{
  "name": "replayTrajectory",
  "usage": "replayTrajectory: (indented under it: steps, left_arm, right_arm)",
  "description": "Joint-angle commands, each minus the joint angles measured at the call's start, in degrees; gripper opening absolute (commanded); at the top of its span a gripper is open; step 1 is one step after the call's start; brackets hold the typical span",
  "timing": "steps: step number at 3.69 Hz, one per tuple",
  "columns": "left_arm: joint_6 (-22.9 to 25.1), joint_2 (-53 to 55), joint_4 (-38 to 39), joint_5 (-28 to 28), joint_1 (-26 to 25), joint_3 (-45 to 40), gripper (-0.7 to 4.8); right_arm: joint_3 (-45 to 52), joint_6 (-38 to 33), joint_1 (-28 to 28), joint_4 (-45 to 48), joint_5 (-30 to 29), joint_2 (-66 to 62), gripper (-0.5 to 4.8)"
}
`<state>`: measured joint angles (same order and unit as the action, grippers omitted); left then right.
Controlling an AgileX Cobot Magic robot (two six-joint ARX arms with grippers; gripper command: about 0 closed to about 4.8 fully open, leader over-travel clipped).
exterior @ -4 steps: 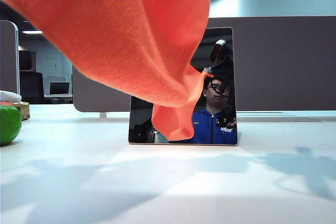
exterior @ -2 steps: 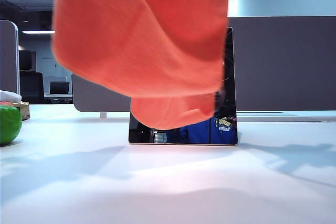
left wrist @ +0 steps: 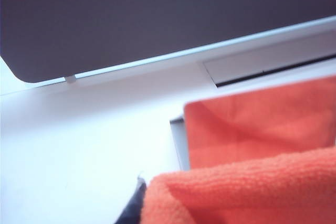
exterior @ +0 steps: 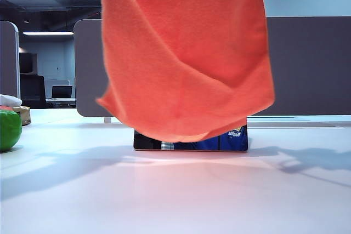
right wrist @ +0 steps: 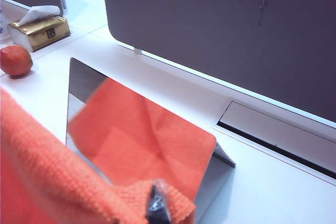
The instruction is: Pick up the cloth from the table and use it to cover the mirror.
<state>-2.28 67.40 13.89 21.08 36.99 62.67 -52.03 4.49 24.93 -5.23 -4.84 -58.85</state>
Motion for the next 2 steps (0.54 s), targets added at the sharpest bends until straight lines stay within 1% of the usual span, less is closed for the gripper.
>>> replayTrajectory:
  steps: [1, 2]
  left_arm:
    - [-0.1, 5.3, -9.7, -7.6, -5.1, 0.3, -0.06]
    - [0.3, 13.9, -16.2, -8.2, -6.3, 0.3, -0.06]
  right_arm:
    - [-0.2, 0.0, -0.1, 6.6, 9.2, -4.6, -0.01]
    - [-0.2, 0.3, -0.5, 10.5, 14.2, -10.2, -0.01]
